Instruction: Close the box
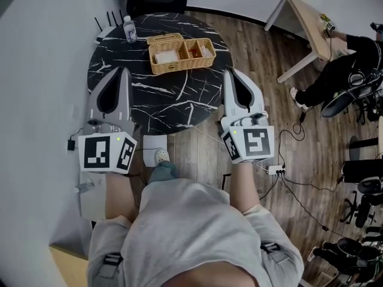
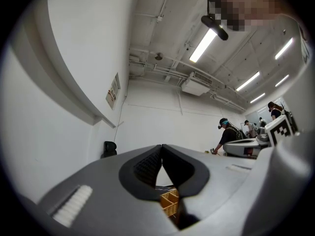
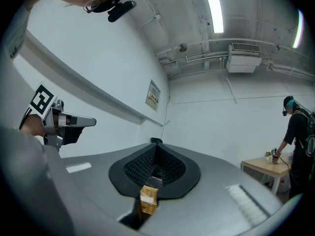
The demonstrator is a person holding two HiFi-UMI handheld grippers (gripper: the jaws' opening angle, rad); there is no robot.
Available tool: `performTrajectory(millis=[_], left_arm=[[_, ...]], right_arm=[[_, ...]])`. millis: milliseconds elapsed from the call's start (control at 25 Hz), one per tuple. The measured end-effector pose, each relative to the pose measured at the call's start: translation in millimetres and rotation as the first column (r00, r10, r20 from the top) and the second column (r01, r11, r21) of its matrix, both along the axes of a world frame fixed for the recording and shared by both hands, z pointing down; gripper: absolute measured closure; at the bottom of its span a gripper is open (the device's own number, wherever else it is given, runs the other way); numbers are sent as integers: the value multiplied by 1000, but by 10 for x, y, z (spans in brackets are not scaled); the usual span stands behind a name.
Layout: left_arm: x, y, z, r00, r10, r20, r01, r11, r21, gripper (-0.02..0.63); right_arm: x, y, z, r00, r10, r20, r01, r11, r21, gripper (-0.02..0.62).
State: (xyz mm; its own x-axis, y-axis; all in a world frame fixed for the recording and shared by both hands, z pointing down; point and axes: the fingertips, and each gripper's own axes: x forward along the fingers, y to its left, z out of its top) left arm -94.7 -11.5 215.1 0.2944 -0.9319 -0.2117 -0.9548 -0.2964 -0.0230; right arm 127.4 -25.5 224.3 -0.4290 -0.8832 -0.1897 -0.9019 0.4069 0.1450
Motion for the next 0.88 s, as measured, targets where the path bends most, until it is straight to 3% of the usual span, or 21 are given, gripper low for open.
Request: performTrajectory(millis=[880], left_arm=[[-665,-1256,-33,996,88,21,-89,996,17,548]], right_arm=[[-702,-1121,-30,997,70,20,-71,997,18,591]])
